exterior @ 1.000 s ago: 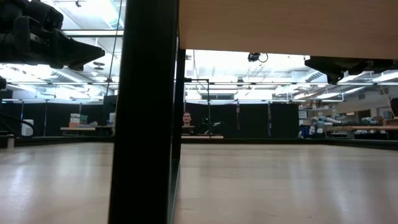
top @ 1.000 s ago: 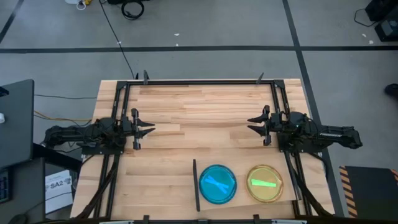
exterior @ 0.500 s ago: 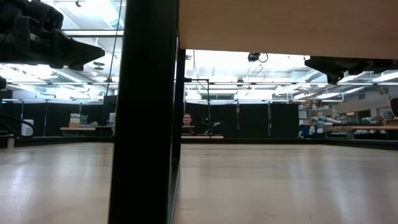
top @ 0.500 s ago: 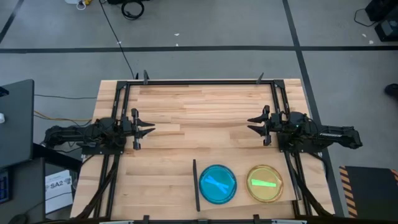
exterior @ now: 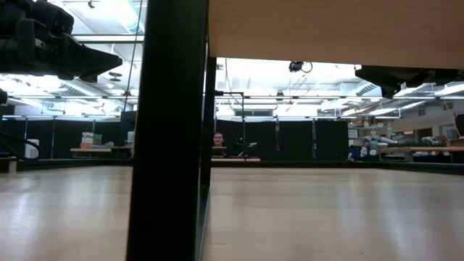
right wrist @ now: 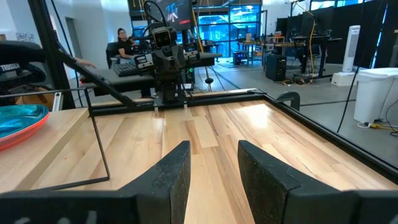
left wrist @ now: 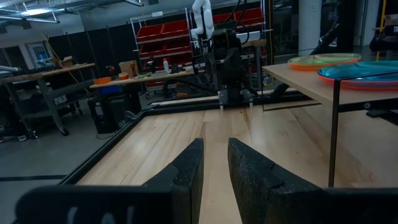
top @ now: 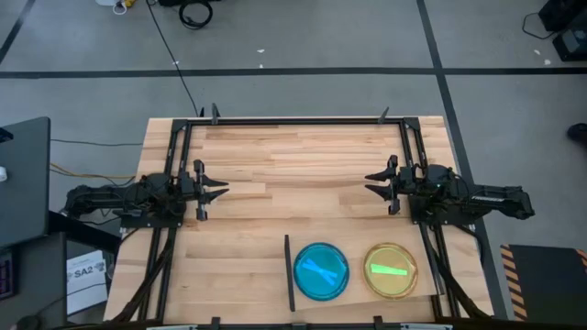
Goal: Place and stack plates onto a shelf
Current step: Return to Home Position
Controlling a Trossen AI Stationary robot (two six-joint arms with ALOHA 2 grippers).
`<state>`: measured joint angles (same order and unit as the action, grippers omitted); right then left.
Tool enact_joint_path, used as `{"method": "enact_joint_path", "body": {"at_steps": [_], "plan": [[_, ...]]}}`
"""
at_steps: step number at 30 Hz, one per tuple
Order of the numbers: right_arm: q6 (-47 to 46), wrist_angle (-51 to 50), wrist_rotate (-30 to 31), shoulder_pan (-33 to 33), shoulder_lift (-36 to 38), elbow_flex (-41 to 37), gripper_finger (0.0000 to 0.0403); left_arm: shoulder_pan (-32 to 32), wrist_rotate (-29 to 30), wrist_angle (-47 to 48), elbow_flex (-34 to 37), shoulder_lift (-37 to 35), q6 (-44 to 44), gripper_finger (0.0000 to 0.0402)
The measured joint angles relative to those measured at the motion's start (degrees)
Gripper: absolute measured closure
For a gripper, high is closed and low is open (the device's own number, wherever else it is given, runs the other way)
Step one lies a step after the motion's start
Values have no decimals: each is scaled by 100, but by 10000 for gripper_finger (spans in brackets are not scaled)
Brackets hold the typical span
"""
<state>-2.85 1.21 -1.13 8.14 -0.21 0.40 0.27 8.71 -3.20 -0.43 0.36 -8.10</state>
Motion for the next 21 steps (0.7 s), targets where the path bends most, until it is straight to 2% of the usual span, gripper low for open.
{"method": "enact_joint_path", "body": {"at_steps": [21], "plan": [[0,1,0,0,0,0,263,-86,2,-4,0,-26,2,322]]}}
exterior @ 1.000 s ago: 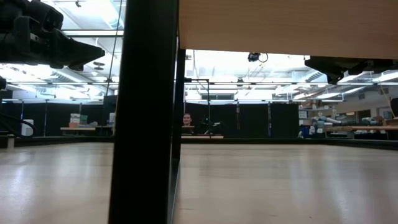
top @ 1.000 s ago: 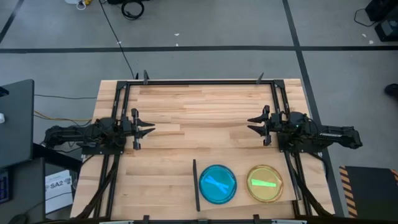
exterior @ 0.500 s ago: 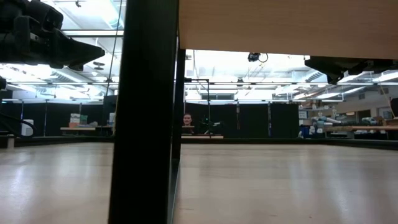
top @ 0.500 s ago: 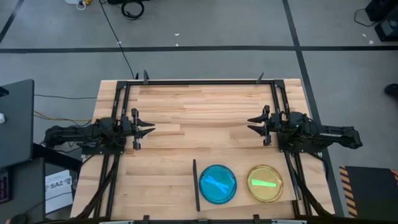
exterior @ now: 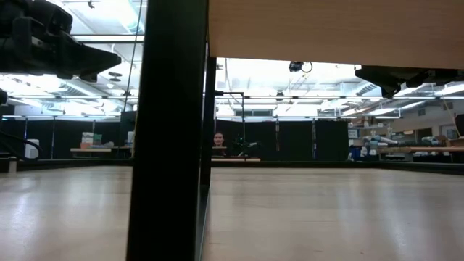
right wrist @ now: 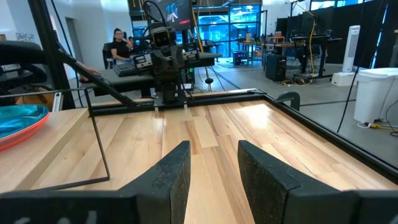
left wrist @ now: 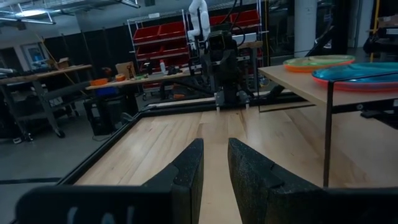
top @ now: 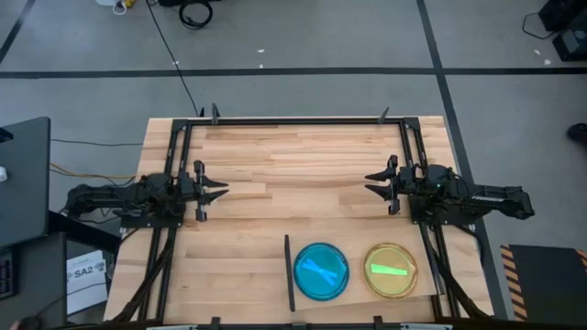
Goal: Place and stack plates onto a shelf
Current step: Return to Home Position
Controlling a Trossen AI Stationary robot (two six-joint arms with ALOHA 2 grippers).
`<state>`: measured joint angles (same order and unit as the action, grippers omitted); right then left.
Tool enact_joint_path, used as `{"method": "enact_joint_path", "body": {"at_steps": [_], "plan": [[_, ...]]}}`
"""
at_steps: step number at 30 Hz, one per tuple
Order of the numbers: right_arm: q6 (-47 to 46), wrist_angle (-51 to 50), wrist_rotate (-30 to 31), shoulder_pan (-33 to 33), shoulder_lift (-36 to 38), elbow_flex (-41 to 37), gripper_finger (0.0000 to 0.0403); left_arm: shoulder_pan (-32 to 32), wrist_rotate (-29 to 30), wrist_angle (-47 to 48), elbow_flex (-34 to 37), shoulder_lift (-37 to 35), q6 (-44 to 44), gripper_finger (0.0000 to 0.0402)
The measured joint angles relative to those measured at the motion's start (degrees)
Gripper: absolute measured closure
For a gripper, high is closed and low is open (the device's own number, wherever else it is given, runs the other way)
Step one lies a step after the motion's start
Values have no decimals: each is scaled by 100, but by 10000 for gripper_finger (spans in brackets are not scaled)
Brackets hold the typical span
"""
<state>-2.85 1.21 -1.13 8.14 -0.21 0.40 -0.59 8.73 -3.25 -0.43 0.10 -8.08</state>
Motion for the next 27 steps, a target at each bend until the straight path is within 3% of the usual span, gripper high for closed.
{"method": "enact_joint_path", "body": {"at_steps": [27], "plan": [[0,2,0,-1,-1,2,263,-256,153,-9,0,-2,0,322]]}}
